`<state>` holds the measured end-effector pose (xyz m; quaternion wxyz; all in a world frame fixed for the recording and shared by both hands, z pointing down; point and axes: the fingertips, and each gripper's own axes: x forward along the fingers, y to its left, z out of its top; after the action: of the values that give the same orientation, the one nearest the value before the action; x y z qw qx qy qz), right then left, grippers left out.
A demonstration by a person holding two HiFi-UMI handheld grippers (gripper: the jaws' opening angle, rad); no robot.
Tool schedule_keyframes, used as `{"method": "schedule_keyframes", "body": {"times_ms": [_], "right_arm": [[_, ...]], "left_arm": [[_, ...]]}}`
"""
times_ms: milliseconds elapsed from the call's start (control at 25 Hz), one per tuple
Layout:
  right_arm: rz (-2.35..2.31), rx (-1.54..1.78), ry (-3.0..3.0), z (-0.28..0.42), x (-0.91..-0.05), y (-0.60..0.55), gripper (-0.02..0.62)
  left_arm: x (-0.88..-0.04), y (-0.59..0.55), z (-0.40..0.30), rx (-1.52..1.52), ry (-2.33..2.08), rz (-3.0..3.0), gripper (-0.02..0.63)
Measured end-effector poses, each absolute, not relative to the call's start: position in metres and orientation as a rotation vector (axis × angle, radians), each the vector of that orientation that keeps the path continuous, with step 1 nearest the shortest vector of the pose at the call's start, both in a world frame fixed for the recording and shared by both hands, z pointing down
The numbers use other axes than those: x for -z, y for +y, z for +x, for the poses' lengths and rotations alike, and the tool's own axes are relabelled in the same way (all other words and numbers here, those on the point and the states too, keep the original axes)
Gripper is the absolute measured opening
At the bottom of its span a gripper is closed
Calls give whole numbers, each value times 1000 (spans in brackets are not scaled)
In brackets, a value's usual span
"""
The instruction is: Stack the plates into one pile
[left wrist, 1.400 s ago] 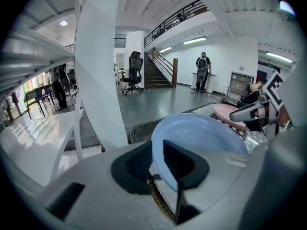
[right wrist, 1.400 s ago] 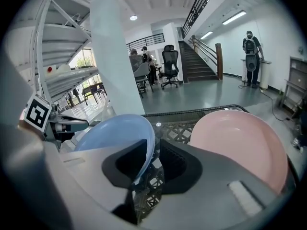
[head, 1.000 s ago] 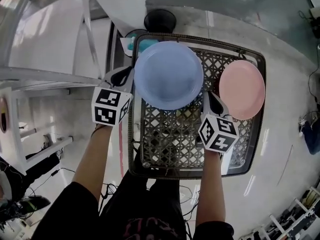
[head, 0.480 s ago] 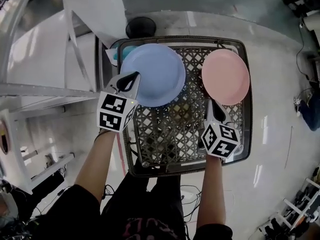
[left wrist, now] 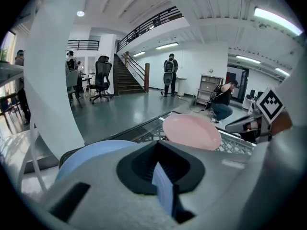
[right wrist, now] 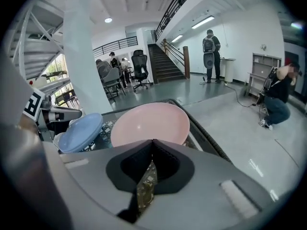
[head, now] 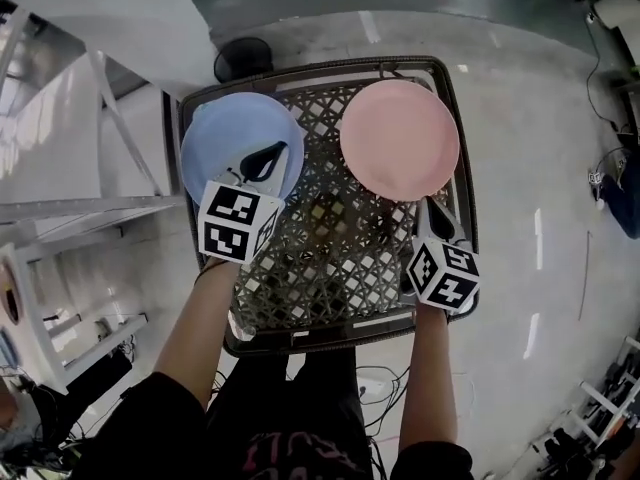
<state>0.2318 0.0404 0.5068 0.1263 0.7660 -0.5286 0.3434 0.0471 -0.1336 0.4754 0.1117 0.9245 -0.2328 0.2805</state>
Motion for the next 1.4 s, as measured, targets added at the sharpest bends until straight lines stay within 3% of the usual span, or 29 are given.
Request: {"method": "schedule_keyframes", "body": {"times_ms": [240,440,680,800,1120,1400], "right_arm": [[2269,-1016,-1503,279,-512,58,11],[2287,-1031,-1494,303,-516,64,36],[2291,-1055,-1521,318,-526,46,121],[2270,-1073,-1533,322,-532,36,126],[2220,-1110,-1534,337,-547,20,127],[2176,-1137,-1535,341,-556,11,127]], "left_arm": [[-488,-119,102,-859,-643,2728,-3],[-495,-114,132,-887,-620,2729,77],[-513,-125,153,-938,-630,2679,180],[-521,-129,161,-970,-642,2655,219],[-537,-136,170,-1086,-654,2544,216],[-560,-138,166,-1366,-661,2396,87]]}}
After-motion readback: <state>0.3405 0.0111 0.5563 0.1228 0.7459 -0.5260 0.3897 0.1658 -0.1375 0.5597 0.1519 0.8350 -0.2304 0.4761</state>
